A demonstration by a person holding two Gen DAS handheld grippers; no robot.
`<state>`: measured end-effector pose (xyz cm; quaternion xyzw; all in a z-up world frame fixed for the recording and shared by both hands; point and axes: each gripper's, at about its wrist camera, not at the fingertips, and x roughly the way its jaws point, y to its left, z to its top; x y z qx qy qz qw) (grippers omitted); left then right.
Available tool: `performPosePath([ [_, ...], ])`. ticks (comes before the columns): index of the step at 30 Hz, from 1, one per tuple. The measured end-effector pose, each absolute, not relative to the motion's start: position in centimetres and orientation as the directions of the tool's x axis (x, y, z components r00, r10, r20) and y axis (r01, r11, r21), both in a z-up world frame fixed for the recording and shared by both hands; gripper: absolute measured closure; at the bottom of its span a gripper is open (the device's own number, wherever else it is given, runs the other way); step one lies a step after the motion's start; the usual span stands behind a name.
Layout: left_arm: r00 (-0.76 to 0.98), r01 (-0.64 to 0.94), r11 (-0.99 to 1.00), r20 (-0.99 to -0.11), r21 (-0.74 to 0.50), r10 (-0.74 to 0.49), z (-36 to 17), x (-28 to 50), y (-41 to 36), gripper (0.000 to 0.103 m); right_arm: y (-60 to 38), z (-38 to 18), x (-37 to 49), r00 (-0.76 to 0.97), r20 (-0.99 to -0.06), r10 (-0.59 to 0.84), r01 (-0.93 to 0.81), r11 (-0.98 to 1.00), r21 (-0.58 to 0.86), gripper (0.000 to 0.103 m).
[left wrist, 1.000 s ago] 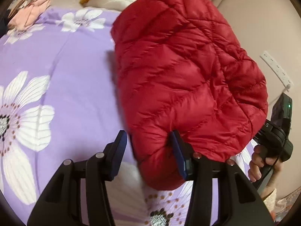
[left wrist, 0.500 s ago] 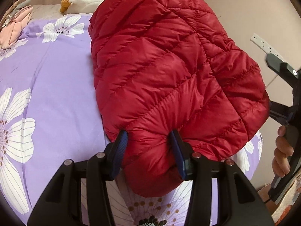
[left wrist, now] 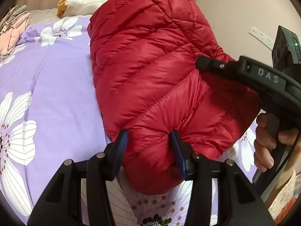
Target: Fold large clothes
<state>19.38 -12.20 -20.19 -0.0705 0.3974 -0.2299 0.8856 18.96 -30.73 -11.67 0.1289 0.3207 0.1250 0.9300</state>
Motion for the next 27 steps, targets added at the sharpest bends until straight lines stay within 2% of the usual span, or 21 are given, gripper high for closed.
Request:
performPosePath([
  [12,0.587,0.339,0.888,-0.667,-0.31,-0.458,-20.4,18.4,-12.0,0.054,-30.9,-11.6,18.7,0.763,-0.564,0.316,-0.134,0.931,0.34,0.064],
  [17,0.597,0.33,0.89,-0.661,-0.315,-0.455,-20.3,18.4,-12.0,0.053,-31.1,-11.7,18.6,0.774,-0.553,0.308,-0.114,0.927,0.358,0.072],
  [20,0.609,0.326,0.889,-0.648,-0.322,-0.458,-19.4,17.9,-11.6,0.052,-31.8,-11.2,18.0,0.791,-0.521,0.32,-0.111,0.913,0.393,0.082],
  [24,0.598,0.357,0.856,-0.612,-0.375,-0.517,-17.1,16.7,-10.7,0.056,-33.0,-10.6,17.4,0.81,-0.502,0.303,-0.095,0.912,0.398,0.084],
  [27,0.651,0.389,0.866,-0.572,-0.313,-0.499,-15.4,15.2,-10.4,0.056,-34.4,-11.1,17.4,0.807,-0.518,0.284,-0.053,0.908,0.416,0.084],
])
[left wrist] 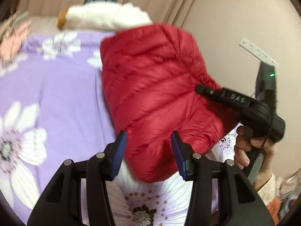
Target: Fold large clothes
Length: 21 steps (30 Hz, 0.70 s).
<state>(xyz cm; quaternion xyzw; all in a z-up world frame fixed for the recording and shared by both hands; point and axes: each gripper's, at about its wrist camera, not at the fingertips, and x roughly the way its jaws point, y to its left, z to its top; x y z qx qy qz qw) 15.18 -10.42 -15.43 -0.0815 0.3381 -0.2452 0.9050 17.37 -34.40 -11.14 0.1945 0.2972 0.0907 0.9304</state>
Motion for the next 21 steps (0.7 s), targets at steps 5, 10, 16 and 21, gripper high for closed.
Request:
performPosePath([
  [5,0.699,0.347,0.91,-0.585,-0.226,-0.412,-15.8,15.3,-10.7,0.056,-36.4,-11.5,16.9,0.814,-0.518,0.262,-0.005,0.895,0.445,0.084],
  [10,0.629,0.36,0.896,-0.641,-0.261,-0.44,-17.7,16.8,-11.4,0.056,-37.6,-13.1,16.9,0.777,-0.578,0.249,0.055,0.888,0.457,0.084],
  [16,0.587,0.359,0.855,-0.622,-0.374,-0.518,-17.8,18.0,-11.1,0.055,-38.6,-15.7,17.5,0.747,-0.625,0.228,0.114,0.882,0.457,0.086],
  [21,0.547,0.371,0.852,-0.654,-0.369,-0.522,-19.0,18.8,-12.5,0.052,-37.0,-17.0,18.1,0.76,-0.642,0.101,0.136,0.941,0.309,0.087],
])
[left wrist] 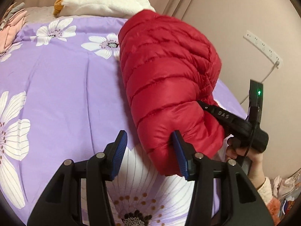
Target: Fold large clothes
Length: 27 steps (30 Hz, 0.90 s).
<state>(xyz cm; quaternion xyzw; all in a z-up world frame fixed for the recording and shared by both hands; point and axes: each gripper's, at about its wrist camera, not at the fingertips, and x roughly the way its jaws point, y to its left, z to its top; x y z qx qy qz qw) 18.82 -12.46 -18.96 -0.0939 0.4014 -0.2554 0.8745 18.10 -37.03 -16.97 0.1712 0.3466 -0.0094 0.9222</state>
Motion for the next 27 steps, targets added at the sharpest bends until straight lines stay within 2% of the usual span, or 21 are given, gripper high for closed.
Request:
performPosePath([
  [2,0.518,0.342,0.845,-0.667,-0.411,-0.535,-19.7,19.6,-12.3,0.052,-35.7,-17.0,18.0,0.775,-0.631,0.038,0.144,0.962,0.234,0.087],
  [5,0.477,0.293,0.824,-0.673,-0.485,-0.566,-20.6,20.4,-11.4,0.053,-35.8,-16.4,17.7,0.777,-0.628,0.038,0.168,0.95,0.264,0.086],
  [11,0.54,0.318,0.885,-0.703,-0.34,-0.464,-20.3,19.3,-12.3,0.053,-38.4,-14.3,16.8,0.798,-0.567,0.203,0.12,0.869,0.48,0.077],
  [15,0.574,0.302,0.9,-0.695,-0.313,-0.434,-20.0,19.2,-12.4,0.055,-37.7,-12.8,16.1,0.831,-0.526,0.18,0.102,0.881,0.462,0.047],
  [19,0.559,0.277,0.888,-0.691,-0.367,-0.459,-20.1,19.9,-11.8,0.052,-36.6,-13.6,17.0,0.807,-0.577,0.123,0.116,0.925,0.36,0.048],
  [21,0.558,0.276,0.892,-0.696,-0.357,-0.452,-20.1,20.1,-11.8,0.052,-36.5,-13.7,17.1,0.803,-0.584,0.12,0.103,0.937,0.334,0.052],
  [27,0.565,0.271,0.892,-0.69,-0.362,-0.452,-19.8,19.9,-11.7,0.052,-37.2,-15.0,15.9,0.783,-0.605,0.143,0.083,0.94,0.33,0.055],
])
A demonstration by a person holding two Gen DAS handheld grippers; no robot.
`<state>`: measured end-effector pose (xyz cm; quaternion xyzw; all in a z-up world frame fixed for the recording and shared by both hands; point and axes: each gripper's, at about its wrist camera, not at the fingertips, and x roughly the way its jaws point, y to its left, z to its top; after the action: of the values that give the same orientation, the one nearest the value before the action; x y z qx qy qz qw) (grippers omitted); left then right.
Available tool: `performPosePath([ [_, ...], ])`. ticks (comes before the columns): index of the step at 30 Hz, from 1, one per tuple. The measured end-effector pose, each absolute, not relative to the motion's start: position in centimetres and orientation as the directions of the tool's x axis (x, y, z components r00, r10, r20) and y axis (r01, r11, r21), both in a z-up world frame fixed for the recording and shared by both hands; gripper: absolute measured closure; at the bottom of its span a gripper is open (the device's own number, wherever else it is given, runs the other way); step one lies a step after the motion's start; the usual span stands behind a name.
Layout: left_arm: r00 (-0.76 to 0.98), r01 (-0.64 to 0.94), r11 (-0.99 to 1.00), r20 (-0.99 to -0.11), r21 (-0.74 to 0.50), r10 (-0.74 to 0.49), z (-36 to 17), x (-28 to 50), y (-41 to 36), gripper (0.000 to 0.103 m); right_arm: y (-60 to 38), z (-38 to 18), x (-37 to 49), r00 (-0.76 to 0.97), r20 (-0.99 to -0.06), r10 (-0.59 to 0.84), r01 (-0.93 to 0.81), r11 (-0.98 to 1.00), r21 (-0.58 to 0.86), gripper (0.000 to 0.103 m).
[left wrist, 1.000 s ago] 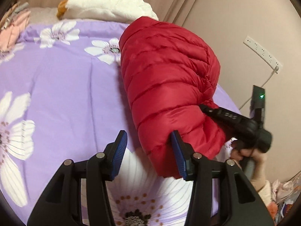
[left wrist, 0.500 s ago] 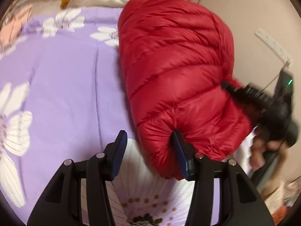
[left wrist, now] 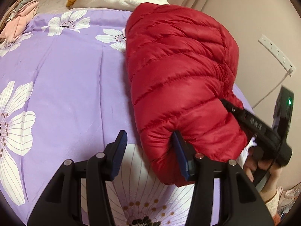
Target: Fold large clothes
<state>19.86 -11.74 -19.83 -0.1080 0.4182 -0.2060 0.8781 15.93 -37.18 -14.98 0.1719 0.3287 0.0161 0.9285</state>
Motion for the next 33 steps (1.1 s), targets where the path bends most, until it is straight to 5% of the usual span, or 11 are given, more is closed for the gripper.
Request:
performPosePath([
  [13,0.629,0.214,0.912,-0.665,-0.35,-0.403,-18.5,21.9,-11.6,0.056,-36.7,-16.7,16.5,0.746,-0.659,0.094,0.036,0.983,0.181,0.059],
  [20,0.665,0.224,0.95,-0.679,-0.216,-0.311,-19.5,22.8,-13.0,0.056,-34.9,-16.1,16.6,0.773,-0.634,-0.006,0.057,0.997,0.061,0.06],
  [33,0.679,0.213,0.968,-0.693,-0.13,-0.243,-20.1,22.6,-13.3,0.056,-36.6,-15.5,16.7,0.788,-0.612,0.068,0.08,0.974,0.212,0.043],
])
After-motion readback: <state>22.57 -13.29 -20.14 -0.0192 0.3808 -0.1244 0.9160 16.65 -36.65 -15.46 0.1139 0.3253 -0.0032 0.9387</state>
